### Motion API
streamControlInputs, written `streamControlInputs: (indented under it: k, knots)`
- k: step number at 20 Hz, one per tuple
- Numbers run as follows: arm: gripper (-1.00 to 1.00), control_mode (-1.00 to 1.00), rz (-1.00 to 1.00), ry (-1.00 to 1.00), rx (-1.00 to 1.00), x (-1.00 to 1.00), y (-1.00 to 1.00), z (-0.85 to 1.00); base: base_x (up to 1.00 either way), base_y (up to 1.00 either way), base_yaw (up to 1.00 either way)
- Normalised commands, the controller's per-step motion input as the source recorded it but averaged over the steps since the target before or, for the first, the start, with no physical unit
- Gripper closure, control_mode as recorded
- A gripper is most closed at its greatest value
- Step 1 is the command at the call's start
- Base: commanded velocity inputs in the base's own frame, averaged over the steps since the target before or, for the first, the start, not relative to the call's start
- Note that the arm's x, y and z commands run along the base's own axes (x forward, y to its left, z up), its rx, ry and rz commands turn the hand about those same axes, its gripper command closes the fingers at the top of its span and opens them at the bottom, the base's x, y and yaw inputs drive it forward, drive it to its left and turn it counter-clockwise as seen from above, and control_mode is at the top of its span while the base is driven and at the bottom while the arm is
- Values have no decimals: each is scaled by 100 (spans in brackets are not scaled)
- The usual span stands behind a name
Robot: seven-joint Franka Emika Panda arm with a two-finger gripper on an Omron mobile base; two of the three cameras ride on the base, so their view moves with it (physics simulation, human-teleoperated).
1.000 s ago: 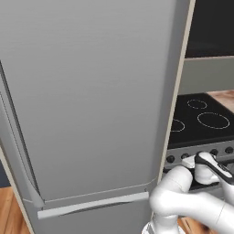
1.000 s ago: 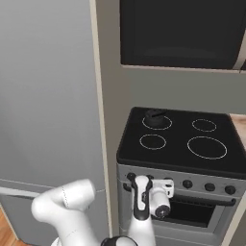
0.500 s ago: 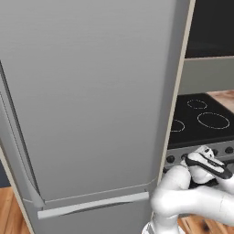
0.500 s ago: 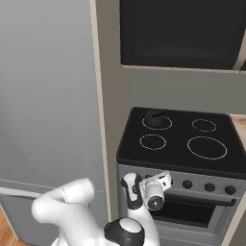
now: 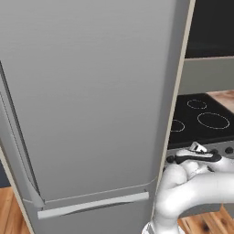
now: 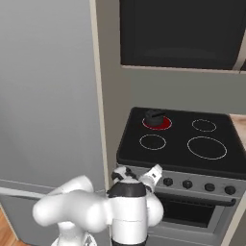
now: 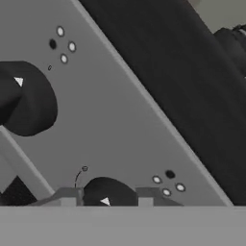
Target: Turn on the rear left burner of the stove.
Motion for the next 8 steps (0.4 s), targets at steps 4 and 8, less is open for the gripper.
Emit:
streamControlInputs:
  k: [4,8]
  knots:
    - [100,-100,22,7,-19,-8,-24,-36,0,0,0]
    - [100,-100,13,0,-8,-5,-13,-26,0,0,0]
